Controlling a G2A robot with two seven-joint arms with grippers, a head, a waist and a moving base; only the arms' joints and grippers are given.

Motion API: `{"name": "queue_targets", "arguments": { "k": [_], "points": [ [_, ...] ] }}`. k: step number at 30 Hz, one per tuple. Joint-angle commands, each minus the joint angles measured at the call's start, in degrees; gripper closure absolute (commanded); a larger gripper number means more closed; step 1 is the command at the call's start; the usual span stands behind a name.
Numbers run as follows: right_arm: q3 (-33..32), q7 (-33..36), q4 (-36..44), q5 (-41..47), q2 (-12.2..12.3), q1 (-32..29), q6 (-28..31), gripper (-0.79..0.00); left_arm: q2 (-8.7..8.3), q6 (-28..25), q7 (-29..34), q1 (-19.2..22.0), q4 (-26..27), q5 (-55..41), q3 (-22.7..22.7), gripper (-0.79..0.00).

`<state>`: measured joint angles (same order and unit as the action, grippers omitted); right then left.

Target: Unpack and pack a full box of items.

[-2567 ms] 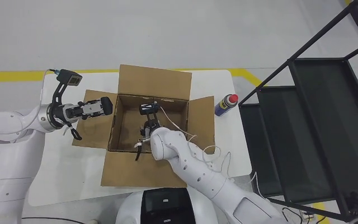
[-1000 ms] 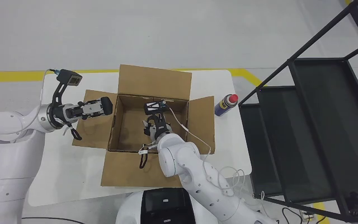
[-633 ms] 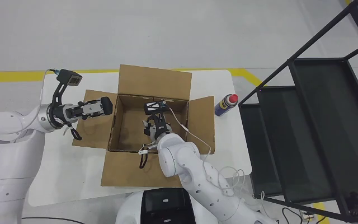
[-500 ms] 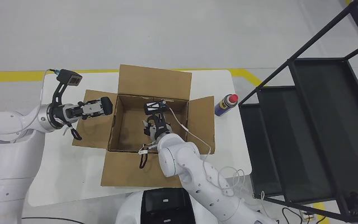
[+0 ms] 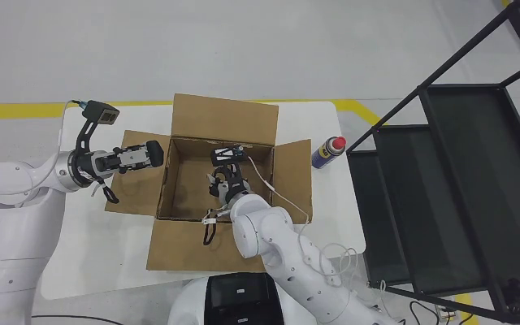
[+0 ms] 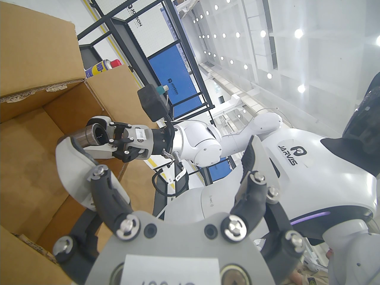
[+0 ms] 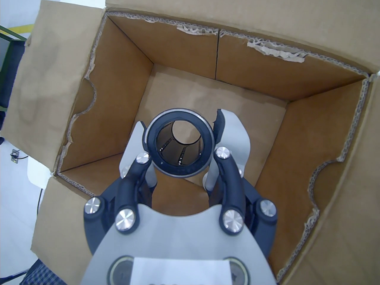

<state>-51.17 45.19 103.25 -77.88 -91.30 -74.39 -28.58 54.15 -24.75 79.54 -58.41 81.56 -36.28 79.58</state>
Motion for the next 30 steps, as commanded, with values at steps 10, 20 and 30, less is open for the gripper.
{"name": "queue_targets", "arguments": {
  "k": [10,20,30],
  "points": [
    [-7.7,11.5,26.2,-17.4,2.4,-12.8,-0.9,0.000,0.00,0.0,0.0,0.0,0.0,0.0,0.0,-0.785],
    [-11.0,10.6,31.4,-17.3,2.8,-18.0,0.2,0.000,0.00,0.0,0.0,0.0,0.0,0.0,0.0,-0.785],
    [-11.0,10.6,31.4,-17.3,2.8,-18.0,0.2,0.000,0.00,0.0,0.0,0.0,0.0,0.0,0.0,-0.785]
  ]
}}
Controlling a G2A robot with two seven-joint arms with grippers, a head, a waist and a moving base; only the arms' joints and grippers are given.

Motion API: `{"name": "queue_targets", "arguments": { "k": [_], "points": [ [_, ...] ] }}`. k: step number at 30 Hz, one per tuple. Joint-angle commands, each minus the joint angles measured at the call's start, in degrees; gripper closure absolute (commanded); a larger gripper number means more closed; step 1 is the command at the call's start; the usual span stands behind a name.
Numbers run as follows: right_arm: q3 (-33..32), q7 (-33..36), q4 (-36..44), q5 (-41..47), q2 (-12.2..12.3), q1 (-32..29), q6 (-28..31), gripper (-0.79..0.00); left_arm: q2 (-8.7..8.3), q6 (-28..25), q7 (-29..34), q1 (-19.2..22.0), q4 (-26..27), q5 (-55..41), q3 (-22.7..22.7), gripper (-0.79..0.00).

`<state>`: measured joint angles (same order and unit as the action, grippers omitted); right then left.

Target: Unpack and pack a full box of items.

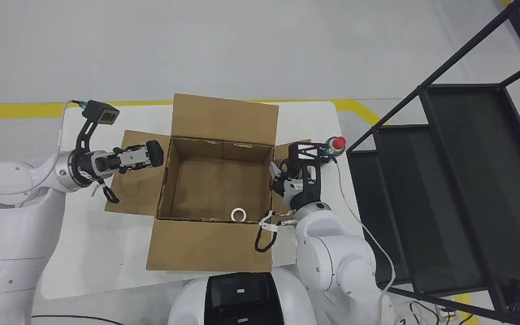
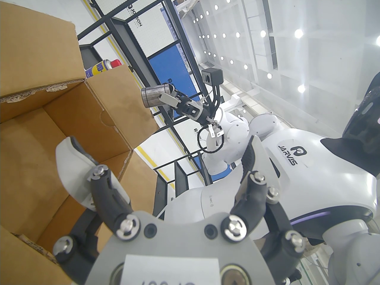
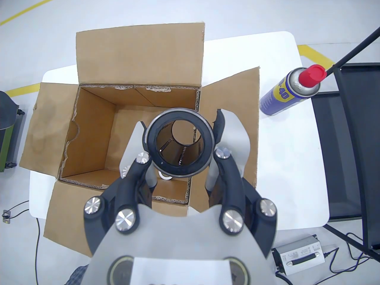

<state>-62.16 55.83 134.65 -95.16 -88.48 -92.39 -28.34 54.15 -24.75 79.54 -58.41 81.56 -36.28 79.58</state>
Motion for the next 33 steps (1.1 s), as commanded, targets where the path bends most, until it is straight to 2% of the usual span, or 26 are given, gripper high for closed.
{"name": "queue_targets", "arguments": {
  "k": [1,6,8,11,16,23,26,33],
  "points": [
    [0.0,0.0,0.0,0.0,0.0,0.0,0.0,0.000,0.00,0.0,0.0,0.0,0.0,0.0,0.0,-0.785],
    [0.0,0.0,0.0,0.0,0.0,0.0,0.0,0.000,0.00,0.0,0.0,0.0,0.0,0.0,0.0,-0.785],
    [-1.1,-0.3,0.0,5.0,-0.1,-0.5,-0.2,0.000,0.00,0.0,0.0,0.0,0.0,0.0,0.0,-0.785],
    [-7.4,-2.1,0.0,13.5,0.0,-1.3,0.7,0.000,0.00,0.0,0.0,0.0,0.0,0.0,0.0,-0.785],
    [-19.3,-7.5,0.0,21.6,0.4,-5.5,1.5,0.000,0.00,0.0,0.0,0.0,0.0,0.0,0.0,-0.785],
    [-28.1,-16.1,0.0,31.4,0.7,-9.9,5.5,0.000,0.00,0.0,0.0,0.0,0.0,0.0,0.0,-0.785],
    [-29.0,-18.4,0.0,32.3,0.9,-10.4,7.5,0.000,0.00,0.0,0.0,0.0,0.0,0.0,0.0,-0.785],
    [-30.3,-17.0,0.0,29.4,1.2,-12.5,5.2,0.000,0.00,0.0,0.0,0.0,0.0,0.0,0.0,-0.785]
  ]
}}
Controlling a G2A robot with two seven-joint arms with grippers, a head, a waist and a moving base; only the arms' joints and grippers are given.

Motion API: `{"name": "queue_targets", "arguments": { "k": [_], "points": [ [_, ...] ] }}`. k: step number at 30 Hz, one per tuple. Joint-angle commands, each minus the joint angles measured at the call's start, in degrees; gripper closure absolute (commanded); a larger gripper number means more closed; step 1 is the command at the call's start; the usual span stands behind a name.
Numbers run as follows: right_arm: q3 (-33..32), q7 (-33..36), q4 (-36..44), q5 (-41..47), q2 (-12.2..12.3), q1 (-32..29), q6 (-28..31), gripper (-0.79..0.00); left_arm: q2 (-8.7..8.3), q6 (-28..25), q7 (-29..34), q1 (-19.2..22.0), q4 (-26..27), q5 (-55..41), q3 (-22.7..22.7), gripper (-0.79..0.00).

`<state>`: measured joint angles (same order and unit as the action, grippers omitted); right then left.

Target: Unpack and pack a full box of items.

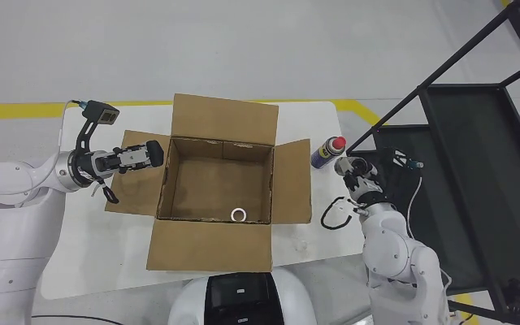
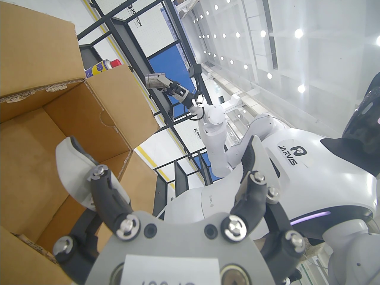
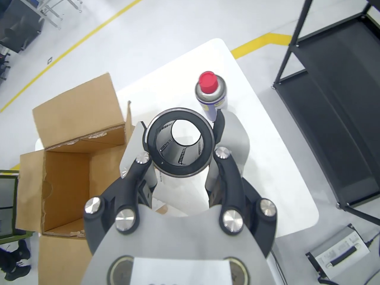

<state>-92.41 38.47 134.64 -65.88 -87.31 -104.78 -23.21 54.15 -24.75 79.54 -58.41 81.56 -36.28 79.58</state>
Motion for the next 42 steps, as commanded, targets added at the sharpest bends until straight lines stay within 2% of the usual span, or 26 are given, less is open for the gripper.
{"name": "queue_targets", "arguments": {
  "k": [1,13,23,27,33,42],
  "points": [
    [0.0,0.4,0.0,0.1,0.0,-0.1,0.0,0.000,0.00,0.0,0.0,0.0,0.0,0.0,0.0,-0.785],
    [-0.1,0.1,-0.2,0.0,0.0,-0.1,0.1,0.000,0.00,0.0,0.0,0.0,0.0,0.0,0.0,-0.785],
    [0.3,-3.8,-11.2,-6.7,0.5,-2.5,0.7,0.000,0.00,0.0,0.0,0.0,0.0,0.0,0.0,-0.785],
    [2.0,-8.9,-19.5,-8.5,0.4,0.3,-0.6,0.000,0.00,0.0,0.0,0.0,0.0,0.0,0.0,-0.785],
    [3.5,-16.6,-31.6,-6.2,0.0,5.3,-1.5,0.000,0.00,0.0,0.0,0.0,0.0,0.0,0.0,-0.785],
    [4.7,-21.8,-39.5,-4.5,-0.2,9.7,-1.7,0.000,0.00,0.0,0.0,0.0,0.0,0.0,0.0,-0.785]
  ]
}}
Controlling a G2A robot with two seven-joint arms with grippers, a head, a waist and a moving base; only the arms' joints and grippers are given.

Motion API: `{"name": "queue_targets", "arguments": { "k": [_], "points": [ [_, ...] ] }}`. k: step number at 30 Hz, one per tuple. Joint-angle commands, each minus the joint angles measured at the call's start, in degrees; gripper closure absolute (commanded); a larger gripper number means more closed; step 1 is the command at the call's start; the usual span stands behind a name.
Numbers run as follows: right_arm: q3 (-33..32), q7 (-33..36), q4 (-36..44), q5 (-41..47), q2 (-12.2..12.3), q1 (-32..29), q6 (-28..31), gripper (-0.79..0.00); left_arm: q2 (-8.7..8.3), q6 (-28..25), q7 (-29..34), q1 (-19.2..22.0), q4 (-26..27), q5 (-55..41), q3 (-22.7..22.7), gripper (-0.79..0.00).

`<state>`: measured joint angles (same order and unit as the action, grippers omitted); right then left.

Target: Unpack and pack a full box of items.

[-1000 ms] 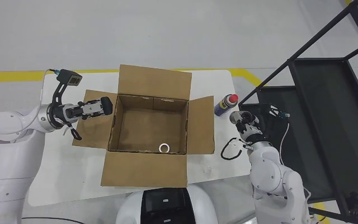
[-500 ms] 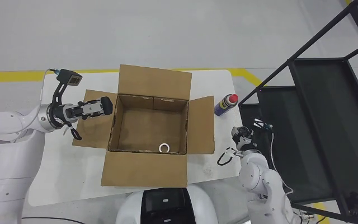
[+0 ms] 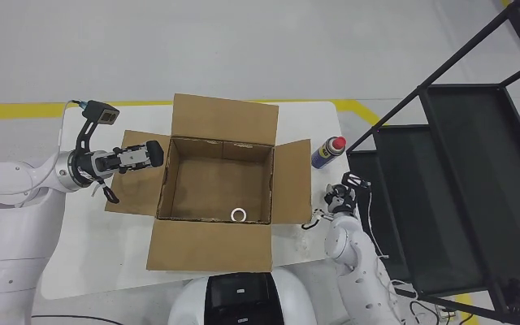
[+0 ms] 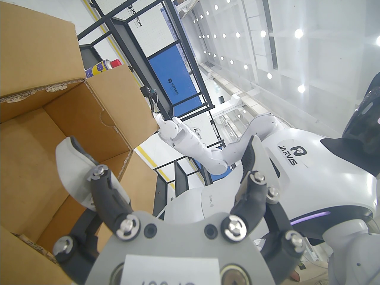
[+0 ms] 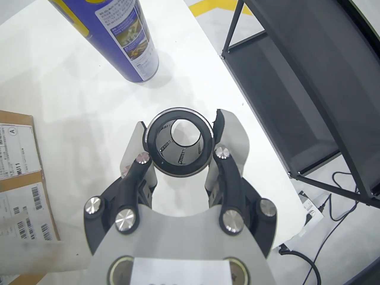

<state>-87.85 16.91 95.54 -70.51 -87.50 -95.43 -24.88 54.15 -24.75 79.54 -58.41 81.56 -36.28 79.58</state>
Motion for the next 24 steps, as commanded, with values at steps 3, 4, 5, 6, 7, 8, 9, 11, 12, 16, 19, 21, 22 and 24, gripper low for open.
{"name": "queue_targets", "arguments": {
  "k": [3,4,5,6,7,8,9,11,12,16,19,21,22,24],
  "points": [
    [0.9,-1.3,-2.1,0.2,-0.1,1.4,0.0,0.000,0.00,0.0,0.0,0.0,0.0,0.0,0.0,-0.785],
    [1.1,-1.7,-2.9,-0.4,-0.1,1.9,0.0,0.000,0.00,0.0,0.0,0.0,0.0,0.0,0.0,-0.785],
    [1.2,-2.1,-3.6,-0.7,-0.1,2.3,-0.1,0.000,0.00,0.0,0.0,0.0,0.0,0.0,0.0,-0.785],
    [1.4,-2.2,-4.2,-0.5,-0.1,2.6,-0.1,0.000,0.00,0.0,0.0,0.0,0.0,0.0,0.0,-0.785],
    [1.5,-2.4,-4.8,-0.6,-0.1,2.9,-0.3,0.000,0.00,0.0,0.0,0.0,0.0,0.0,0.0,-0.785],
    [1.5,-2.6,-5.5,-0.8,-0.1,3.3,-0.4,0.000,0.00,0.0,0.0,0.0,0.0,0.0,0.0,-0.785],
    [1.6,-2.6,-6.1,-0.6,-0.1,3.7,-0.4,0.000,0.00,0.0,0.0,0.0,0.0,0.0,0.0,-0.785],
    [1.7,-2.9,-7.1,-0.5,-0.1,4.3,-0.5,0.000,0.00,0.0,0.0,0.0,0.0,0.0,0.0,-0.785],
    [1.8,-3.0,-7.4,-0.5,-0.1,4.4,-0.5,0.000,0.00,0.0,0.0,0.0,0.0,0.0,0.0,-0.785],
    [2.6,-3.2,-8.6,-1.0,-0.1,4.8,-0.7,0.000,0.00,0.0,0.0,0.0,0.0,0.0,0.0,-0.785],
    [2.8,-3.2,-9.0,-0.9,-0.2,5.0,-0.8,0.000,0.00,0.0,0.0,0.0,0.0,0.0,0.0,-0.785],
    [2.9,-3.1,-9.2,-0.9,-0.1,5.1,-0.9,-0.231,0.00,0.0,0.0,0.0,0.0,0.0,0.0,-0.785],
    [2.9,-3.1,-9.3,-0.9,-0.1,5.1,-1.1,-0.496,0.00,0.0,0.0,0.0,0.0,0.0,0.0,-0.785],
    [2.8,-3.1,-8.9,-0.6,-0.1,5.0,-1.5,-0.785,0.00,0.0,0.0,0.0,0.0,0.0,0.0,-0.785]
  ]
}}
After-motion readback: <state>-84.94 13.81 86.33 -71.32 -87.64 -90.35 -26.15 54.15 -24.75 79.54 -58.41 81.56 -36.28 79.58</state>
